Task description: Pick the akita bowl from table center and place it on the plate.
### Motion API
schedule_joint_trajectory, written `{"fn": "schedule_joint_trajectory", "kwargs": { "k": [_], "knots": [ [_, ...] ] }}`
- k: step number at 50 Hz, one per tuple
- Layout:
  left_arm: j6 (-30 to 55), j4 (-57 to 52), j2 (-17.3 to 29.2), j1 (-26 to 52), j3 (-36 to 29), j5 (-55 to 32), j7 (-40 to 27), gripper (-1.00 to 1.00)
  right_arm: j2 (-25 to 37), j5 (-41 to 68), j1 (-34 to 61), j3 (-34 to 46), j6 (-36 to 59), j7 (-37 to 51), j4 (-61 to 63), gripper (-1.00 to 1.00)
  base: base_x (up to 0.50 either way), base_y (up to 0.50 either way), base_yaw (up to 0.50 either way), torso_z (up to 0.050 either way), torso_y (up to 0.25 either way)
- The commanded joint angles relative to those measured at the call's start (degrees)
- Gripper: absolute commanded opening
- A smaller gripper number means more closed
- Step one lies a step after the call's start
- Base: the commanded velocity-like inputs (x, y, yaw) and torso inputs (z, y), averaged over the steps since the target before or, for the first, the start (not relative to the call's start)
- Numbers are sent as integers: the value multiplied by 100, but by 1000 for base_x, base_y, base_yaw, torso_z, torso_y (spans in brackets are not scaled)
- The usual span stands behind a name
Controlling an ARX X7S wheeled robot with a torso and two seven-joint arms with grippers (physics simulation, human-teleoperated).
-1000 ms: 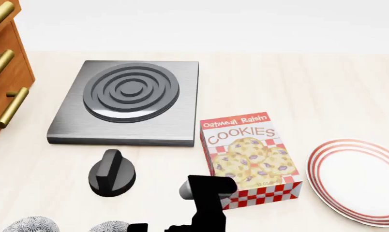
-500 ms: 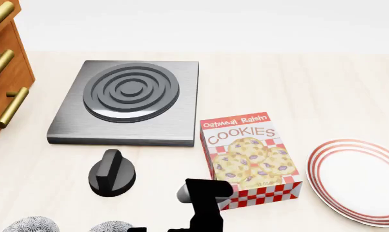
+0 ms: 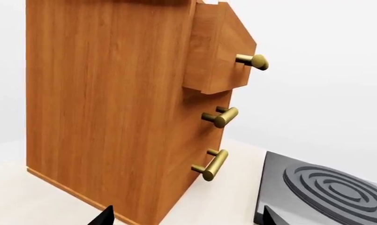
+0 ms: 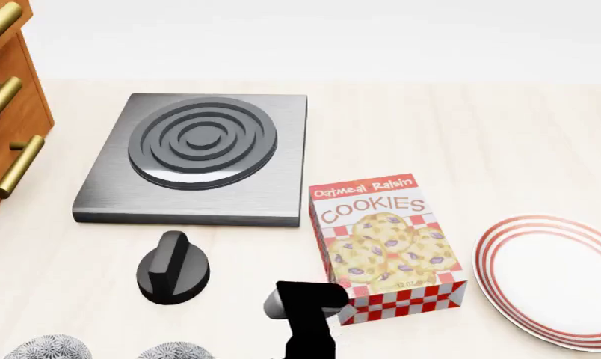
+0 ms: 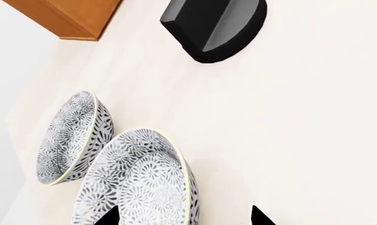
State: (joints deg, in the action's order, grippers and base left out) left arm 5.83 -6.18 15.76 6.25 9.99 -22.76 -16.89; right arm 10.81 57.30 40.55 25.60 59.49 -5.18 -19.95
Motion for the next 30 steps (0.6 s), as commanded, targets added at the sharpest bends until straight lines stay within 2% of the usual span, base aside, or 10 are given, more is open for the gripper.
{"fn": "schedule_joint_trajectory", "kwargs": {
  "k": [1,13,14,30],
  "knots": [
    [-2,-10,13,-2,-14,-25,-17,100,27,81,-37,156,129,-108,149,100,0,0,0,0,0],
    [-13,12,23,7,-40,-36,-24,100,54,101,-7,181,110,-108,140,100,0,0,0,0,0],
    [-11,5,26,3,-34,-45,-27,100,55,100,-7,175,95,-101,146,-100,0,0,0,0,0],
    [-28,-27,38,-20,-77,-61,-39,100,162,193,-106,-23,-64,159,490,-100,0,0,0,0,0]
  ]
}}
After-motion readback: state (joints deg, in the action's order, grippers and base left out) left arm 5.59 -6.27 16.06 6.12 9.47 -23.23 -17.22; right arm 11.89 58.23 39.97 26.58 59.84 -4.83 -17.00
